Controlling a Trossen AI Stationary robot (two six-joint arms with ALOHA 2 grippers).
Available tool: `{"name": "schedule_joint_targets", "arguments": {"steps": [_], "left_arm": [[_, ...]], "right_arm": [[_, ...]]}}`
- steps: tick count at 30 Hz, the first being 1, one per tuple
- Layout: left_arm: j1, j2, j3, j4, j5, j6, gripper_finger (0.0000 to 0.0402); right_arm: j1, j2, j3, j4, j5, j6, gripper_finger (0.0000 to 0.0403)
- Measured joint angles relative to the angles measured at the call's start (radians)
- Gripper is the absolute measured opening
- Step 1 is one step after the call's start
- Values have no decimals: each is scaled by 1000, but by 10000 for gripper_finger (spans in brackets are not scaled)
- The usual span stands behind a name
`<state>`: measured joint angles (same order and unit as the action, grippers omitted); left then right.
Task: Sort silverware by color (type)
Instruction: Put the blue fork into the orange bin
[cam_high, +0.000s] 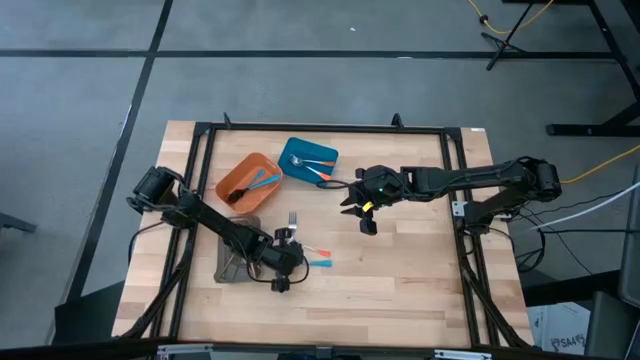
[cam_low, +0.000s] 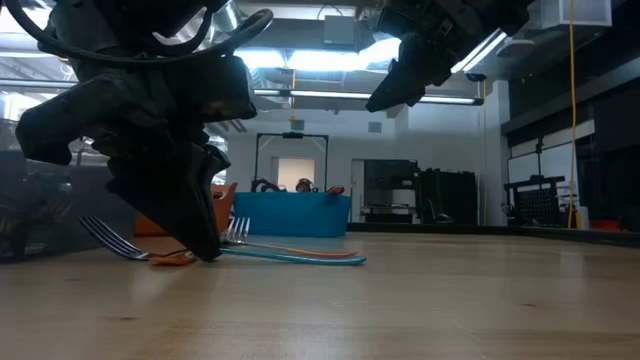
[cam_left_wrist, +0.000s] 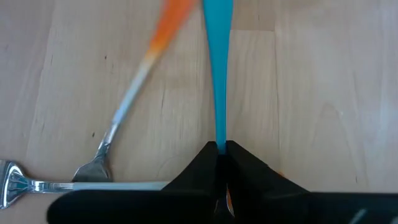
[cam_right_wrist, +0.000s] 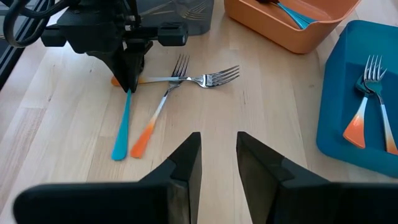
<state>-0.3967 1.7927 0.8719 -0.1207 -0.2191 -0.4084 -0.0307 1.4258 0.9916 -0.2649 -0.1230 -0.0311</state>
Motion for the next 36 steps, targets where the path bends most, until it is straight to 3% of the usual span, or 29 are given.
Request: {"name": "schedule_joint_targets", "arguments": {"steps": [10,15,23,31,36], "left_arm": [[1,-12,-1,5,2,-1,9],[12,-76,16,10,1,0,9],[91,-272,16,-56,1,-2,9],[238,-525,16,-293,-13,-1,9],[341,-668,16,-450,-109,24,9]], "right_arm": [[0,0,0,0,0,0,92],[0,0,0,0,0,0,92],[0,0,0,0,0,0,92],[0,0,0,0,0,0,92],[0,0,0,0,0,0,92]]}}
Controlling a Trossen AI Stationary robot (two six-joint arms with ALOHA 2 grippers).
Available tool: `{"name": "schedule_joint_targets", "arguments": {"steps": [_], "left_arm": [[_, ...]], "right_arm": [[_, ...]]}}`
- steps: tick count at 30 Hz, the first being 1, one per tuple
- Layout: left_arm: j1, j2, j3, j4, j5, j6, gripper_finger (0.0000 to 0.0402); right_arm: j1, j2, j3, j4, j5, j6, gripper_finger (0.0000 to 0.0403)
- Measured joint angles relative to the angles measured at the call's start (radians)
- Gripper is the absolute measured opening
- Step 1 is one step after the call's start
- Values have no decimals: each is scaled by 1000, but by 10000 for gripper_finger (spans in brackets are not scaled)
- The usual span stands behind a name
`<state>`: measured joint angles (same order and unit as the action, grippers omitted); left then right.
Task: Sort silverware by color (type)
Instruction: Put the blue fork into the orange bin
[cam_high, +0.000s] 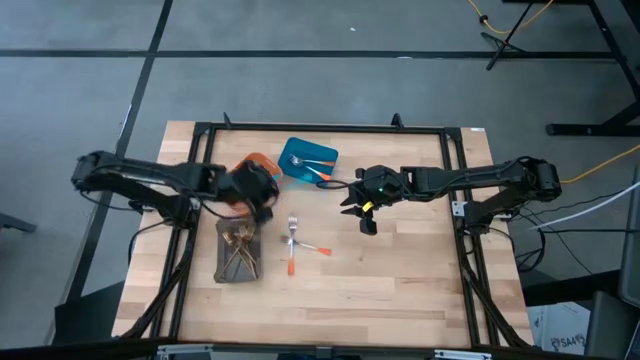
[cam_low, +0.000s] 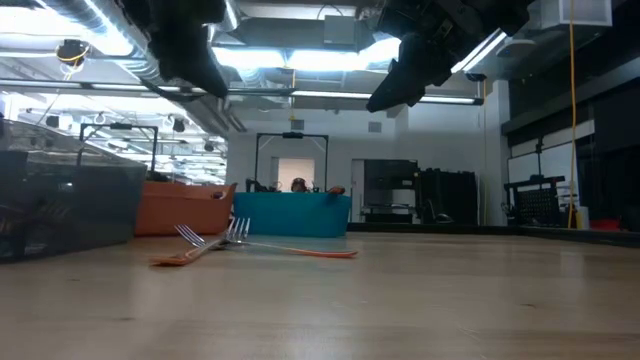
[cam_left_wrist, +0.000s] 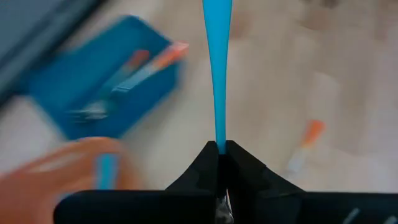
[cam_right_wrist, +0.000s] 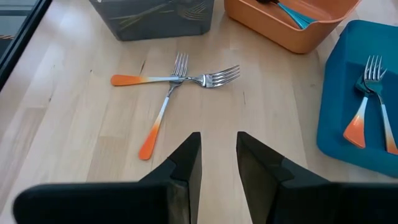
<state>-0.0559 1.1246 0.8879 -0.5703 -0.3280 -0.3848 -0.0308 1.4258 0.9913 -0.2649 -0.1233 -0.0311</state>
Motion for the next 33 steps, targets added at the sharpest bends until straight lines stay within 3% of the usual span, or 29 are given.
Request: {"name": "schedule_joint_targets", "arguments": {"steps": [8,14,19,23,33], "left_arm": [[180,-132,0,-121,-90,162,9],[299,-138,-11,-143,-67,246,9],[371,-137,-105,-140,9,264,9],[406,-138,-193,-128,62,264,9],[427,-138,-348,10,64,317,9]], "right_arm": [[0,0,0,0,0,0,92],[0,0,0,0,0,0,92],[0,0,0,0,0,0,92],[0,0,0,0,0,0,92],[-2,0,0,0,0,0,92]]}}
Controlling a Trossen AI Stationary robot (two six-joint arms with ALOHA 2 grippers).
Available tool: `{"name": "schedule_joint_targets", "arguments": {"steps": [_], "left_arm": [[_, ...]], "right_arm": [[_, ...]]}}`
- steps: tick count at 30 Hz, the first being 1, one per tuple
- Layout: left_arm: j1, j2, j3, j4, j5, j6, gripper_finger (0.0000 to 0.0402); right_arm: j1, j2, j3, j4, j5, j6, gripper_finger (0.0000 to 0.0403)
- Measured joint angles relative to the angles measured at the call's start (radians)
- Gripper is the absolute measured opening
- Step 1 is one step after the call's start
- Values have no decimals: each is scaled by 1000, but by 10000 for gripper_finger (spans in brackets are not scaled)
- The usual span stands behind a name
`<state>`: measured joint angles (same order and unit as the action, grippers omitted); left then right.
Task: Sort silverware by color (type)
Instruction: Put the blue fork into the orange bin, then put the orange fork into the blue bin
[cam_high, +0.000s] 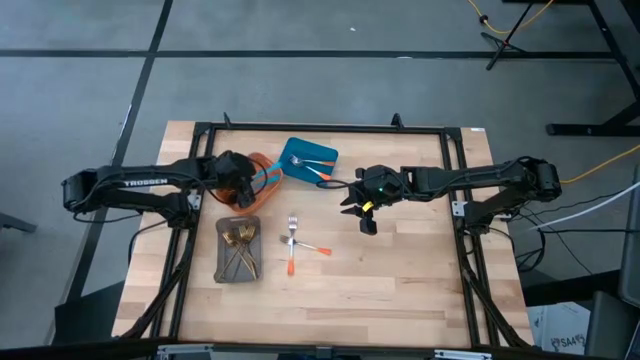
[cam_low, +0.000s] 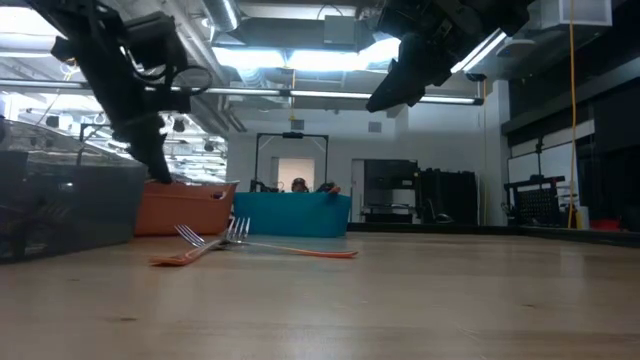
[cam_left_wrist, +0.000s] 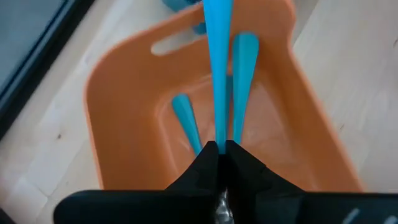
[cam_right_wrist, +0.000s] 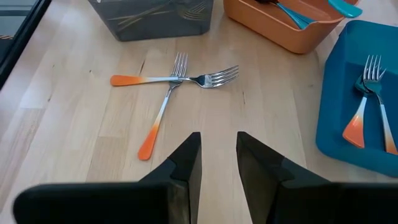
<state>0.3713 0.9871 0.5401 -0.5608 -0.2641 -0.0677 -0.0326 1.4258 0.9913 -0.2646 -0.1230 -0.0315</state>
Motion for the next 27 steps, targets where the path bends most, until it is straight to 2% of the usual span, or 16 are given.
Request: {"name": "schedule_joint_targets", "arguments": {"steps": [14,27], "left_arm": [[0,0,-44,2,-11,-5,12],[0,0,-44,1,-12,-7,70]], "right_arm": [[0,0,0,0,0,0,92],[0,0,0,0,0,0,92]]}}
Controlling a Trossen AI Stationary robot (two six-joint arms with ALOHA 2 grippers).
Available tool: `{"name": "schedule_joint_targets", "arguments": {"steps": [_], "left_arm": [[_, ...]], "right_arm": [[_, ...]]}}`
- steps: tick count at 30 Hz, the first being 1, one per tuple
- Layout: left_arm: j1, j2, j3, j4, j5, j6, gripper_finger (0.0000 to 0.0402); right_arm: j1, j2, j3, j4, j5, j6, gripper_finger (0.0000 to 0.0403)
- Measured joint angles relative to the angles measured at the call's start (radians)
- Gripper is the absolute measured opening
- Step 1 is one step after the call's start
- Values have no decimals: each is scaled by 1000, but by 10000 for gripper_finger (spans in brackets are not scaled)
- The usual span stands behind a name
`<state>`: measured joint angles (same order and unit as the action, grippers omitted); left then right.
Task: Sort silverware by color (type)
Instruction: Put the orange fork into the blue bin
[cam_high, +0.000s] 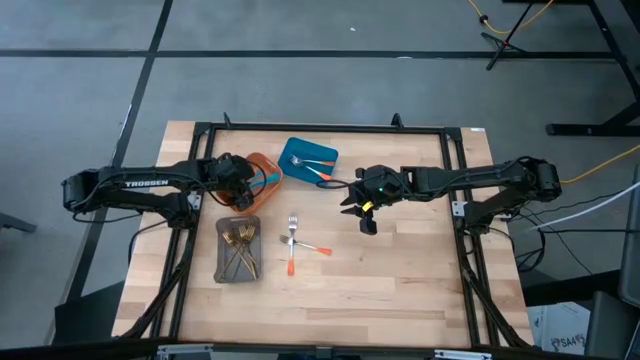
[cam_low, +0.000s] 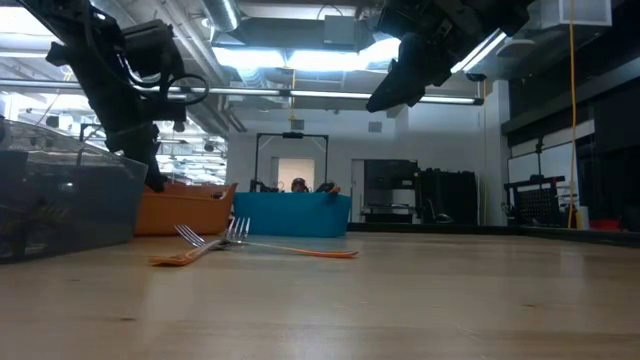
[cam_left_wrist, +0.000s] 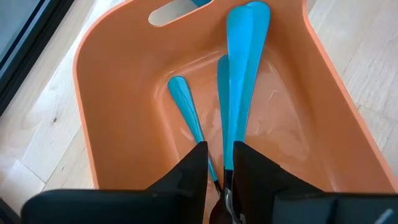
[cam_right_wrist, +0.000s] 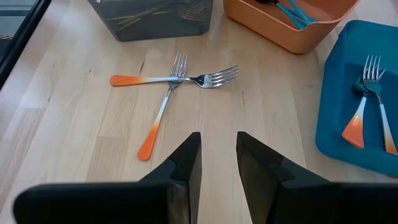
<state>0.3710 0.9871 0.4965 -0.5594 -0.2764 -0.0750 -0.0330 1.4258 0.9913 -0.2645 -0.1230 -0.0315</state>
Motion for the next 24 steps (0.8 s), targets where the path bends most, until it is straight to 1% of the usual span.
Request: {"name": "schedule_joint_targets", "arguments": {"steps": [7,14,17,20,24], "left_arm": [[0,0,11,-2,1,0,67],[-2,0,119,2,7,17,67],[-8,0,174,9,17,-2,67],[-31,0,209,70,62,-25,67],[-85,0,222,201,136,-47,67]], "right_arm": [[0,0,0,0,0,0,92],[0,0,0,0,0,0,92],[0,0,0,0,0,0,92],[0,0,0,0,0,0,92],[0,0,0,0,0,0,92]]}}
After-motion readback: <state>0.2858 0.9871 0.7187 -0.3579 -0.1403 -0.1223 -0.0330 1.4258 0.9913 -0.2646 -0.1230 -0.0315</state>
